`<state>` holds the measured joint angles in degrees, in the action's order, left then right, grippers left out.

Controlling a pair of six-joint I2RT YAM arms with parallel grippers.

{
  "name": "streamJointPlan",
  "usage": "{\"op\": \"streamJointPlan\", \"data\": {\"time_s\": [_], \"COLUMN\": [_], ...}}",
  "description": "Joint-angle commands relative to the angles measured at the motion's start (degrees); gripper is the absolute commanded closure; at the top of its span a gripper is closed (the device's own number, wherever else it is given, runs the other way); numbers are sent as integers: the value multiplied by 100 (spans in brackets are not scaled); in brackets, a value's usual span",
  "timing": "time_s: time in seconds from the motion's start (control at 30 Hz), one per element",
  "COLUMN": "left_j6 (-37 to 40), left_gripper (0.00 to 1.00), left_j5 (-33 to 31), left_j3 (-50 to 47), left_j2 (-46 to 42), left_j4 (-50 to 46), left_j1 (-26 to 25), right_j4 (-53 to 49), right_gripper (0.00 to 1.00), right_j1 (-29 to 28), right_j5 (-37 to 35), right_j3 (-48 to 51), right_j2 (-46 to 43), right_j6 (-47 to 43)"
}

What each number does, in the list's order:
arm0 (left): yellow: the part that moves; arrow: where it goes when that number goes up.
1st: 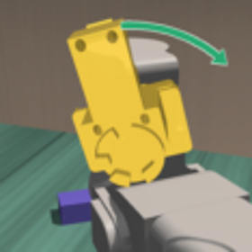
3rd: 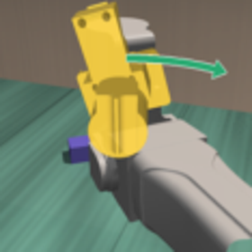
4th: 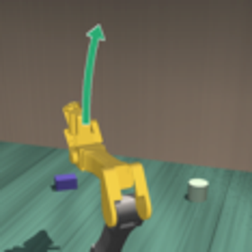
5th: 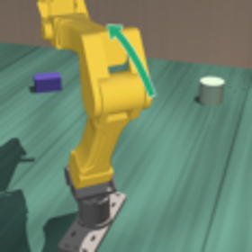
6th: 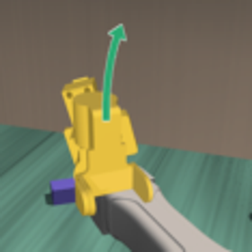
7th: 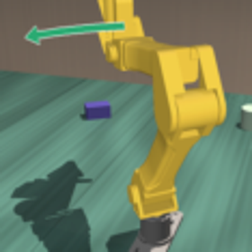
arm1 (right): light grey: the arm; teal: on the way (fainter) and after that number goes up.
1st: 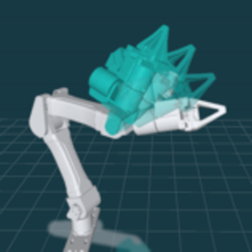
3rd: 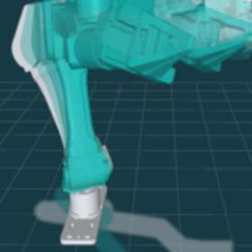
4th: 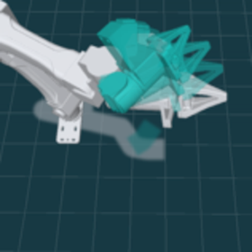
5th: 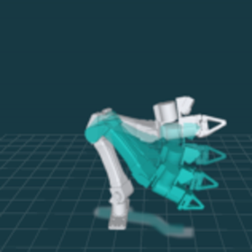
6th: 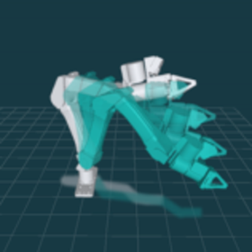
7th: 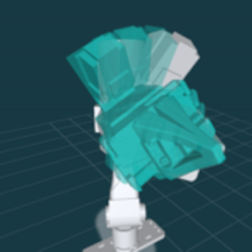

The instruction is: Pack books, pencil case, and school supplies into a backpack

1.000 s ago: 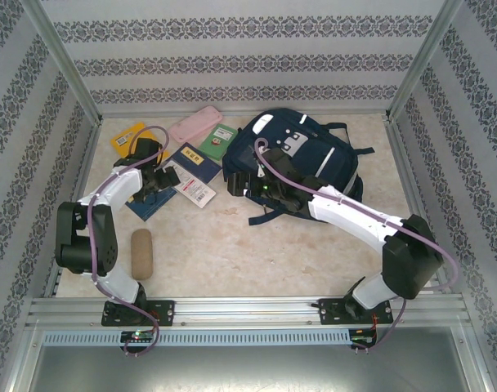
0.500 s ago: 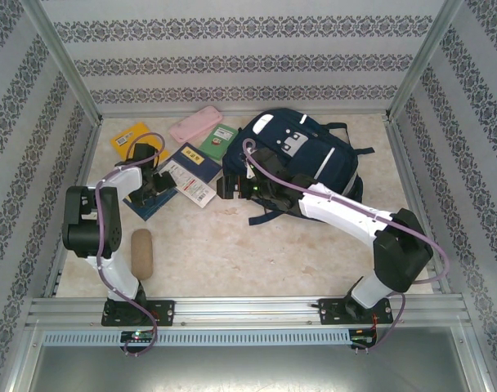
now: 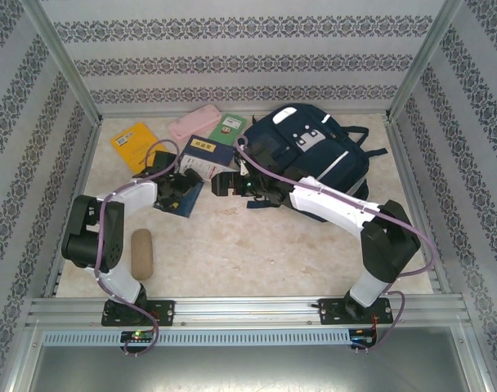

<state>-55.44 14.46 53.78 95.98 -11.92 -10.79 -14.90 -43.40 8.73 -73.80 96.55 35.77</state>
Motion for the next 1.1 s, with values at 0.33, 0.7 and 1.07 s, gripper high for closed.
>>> {"op": "streamJointPlan", "data": {"time_s": [0.33,0.7,1.07], "left_j6": [-637,1005,1513], "left_gripper": [0,28,55], "left_j5": [-301,-701,-1095], "left_j3": [-453,74,-229], "left_j2": [-1008,-701,-365], "left_j4": [-783,-1681,-1539], "left_j1": [-833,14,169], "right_j4": [-78,764,982], "right_gripper": [2,15,48], "right_j1": [123,347,151], "right_j5": [138,673,1070], "right_j3": [-208,58,-831], "right_j2": [443,841,2136], "right_j6": [153,302,374]}}
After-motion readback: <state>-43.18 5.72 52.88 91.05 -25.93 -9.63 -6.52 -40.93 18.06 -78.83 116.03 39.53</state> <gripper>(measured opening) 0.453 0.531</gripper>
